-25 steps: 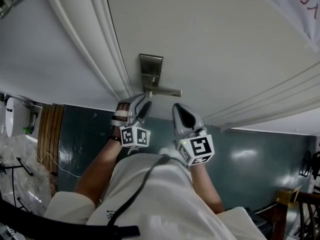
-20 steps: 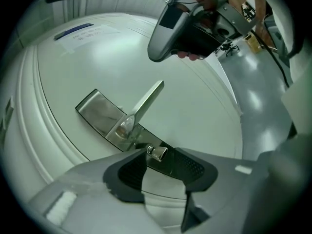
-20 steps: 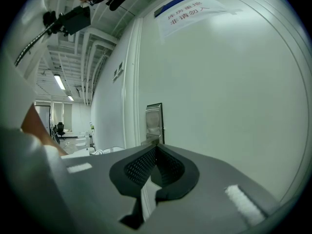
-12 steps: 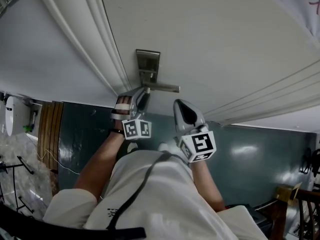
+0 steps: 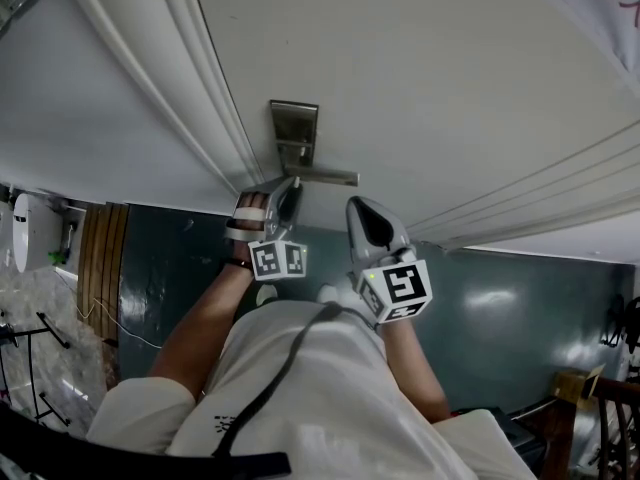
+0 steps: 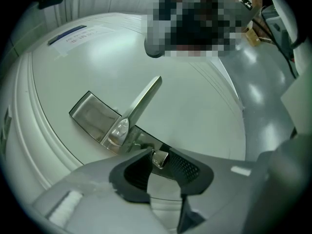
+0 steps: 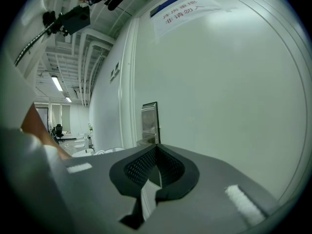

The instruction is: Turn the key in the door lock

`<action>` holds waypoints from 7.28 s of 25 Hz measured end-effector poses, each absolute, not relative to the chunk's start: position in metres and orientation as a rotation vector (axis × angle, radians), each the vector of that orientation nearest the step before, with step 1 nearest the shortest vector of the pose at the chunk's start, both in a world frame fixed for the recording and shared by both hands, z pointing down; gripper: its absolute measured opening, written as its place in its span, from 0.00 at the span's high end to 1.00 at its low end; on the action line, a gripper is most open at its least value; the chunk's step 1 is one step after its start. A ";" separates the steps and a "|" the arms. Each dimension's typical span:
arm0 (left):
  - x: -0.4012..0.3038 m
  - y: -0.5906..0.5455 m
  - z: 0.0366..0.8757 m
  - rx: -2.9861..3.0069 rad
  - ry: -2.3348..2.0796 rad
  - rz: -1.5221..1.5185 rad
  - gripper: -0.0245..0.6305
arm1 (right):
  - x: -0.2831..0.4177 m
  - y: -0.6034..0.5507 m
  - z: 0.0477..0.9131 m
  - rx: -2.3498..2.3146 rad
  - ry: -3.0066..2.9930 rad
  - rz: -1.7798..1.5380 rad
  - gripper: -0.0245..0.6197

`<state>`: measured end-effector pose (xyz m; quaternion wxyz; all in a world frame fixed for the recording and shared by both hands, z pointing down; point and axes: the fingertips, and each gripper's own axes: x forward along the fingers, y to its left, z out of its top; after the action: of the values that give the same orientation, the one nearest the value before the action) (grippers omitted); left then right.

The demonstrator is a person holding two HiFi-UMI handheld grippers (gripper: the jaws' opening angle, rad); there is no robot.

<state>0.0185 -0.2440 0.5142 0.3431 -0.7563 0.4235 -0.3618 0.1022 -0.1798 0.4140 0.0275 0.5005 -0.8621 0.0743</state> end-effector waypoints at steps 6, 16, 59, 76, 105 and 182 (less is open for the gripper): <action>0.018 -0.245 0.517 -2.002 1.138 -0.935 0.85 | 0.106 -0.180 0.413 1.550 -2.661 0.232 0.95; 0.015 -0.248 0.518 -2.157 1.298 -0.868 0.85 | 0.104 -0.179 0.418 1.515 -2.665 0.237 0.95; 0.004 -0.252 0.510 -2.919 1.793 -0.341 0.88 | 0.105 -0.179 0.416 1.478 -2.701 0.232 0.95; -0.002 -0.252 0.514 -3.188 1.931 0.008 0.89 | 0.105 -0.179 0.415 1.480 -2.700 0.232 0.95; -0.008 -0.255 0.522 -3.602 1.854 1.418 0.93 | 0.110 -0.178 0.419 1.483 -2.697 0.272 0.95; -0.022 -0.180 0.339 -3.061 1.120 0.105 0.95 | 0.084 -0.150 0.367 1.650 -2.695 0.155 0.95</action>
<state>-0.0224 -0.1800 0.3387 -0.0596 -0.9369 0.3430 0.0320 0.0836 -0.1497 0.3672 -0.0112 0.5215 -0.8518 0.0489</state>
